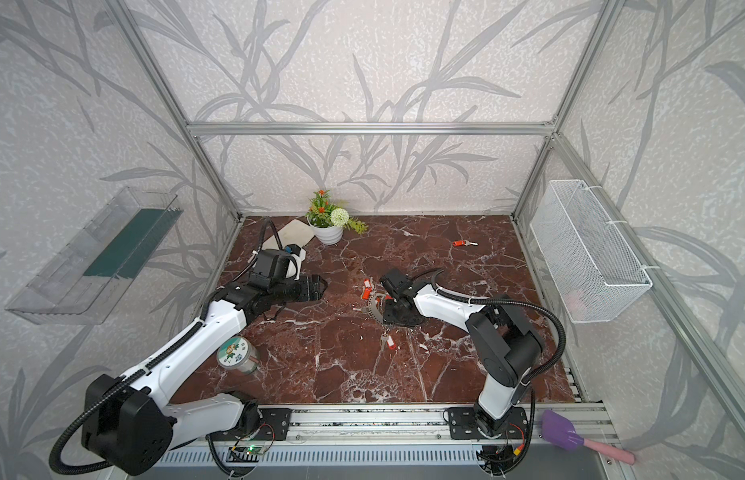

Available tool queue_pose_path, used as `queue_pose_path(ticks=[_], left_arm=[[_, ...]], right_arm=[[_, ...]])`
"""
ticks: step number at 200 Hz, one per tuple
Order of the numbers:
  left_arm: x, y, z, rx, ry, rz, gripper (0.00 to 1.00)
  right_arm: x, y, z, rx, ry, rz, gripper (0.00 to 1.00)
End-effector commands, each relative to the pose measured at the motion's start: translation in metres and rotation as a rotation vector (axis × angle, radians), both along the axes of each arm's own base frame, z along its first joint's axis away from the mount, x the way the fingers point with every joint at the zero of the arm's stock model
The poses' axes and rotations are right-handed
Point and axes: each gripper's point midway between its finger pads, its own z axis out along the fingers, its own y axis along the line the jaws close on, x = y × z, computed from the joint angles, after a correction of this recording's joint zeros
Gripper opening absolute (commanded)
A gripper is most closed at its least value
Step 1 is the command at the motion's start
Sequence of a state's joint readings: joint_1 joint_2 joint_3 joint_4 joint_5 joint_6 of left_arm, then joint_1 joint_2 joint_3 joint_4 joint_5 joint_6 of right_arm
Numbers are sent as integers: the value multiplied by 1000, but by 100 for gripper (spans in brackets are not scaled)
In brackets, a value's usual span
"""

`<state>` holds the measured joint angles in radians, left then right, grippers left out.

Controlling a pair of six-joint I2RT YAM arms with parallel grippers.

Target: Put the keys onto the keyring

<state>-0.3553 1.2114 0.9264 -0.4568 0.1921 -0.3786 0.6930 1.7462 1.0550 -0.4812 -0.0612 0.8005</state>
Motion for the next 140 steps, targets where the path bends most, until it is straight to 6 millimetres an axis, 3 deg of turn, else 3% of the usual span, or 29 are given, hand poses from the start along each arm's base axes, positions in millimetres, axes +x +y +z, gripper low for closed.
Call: queue_pose_path(ticks=[1,62,98,106,121,123,140], left_arm=[[-1,0,-6,26,4,-16,84],[-1,1,-4,33,-6,-22,84],[-1,2,-5,34,-9,-19,84],[-1,1,-4,32,-10,-19,84],[-1,1,-4,32,-9,-19,84],[-1,1,-4,33,-9,-19,84],[-1,1,-3,31,-12,-19,84]], right_arm=[[-3,-2,-4,-32,40,-13,44],[-13,-12,-5,-74,81,-31,26],[-15,-16,4,-72,64,-39,8],[-15,-18,8,-74,56,-39,0],[-16,-20,10,-88,54,-33,0],[-15,-19,19,-75,34,-30,0],[-13,-22,33,-88,7,-11,0]])
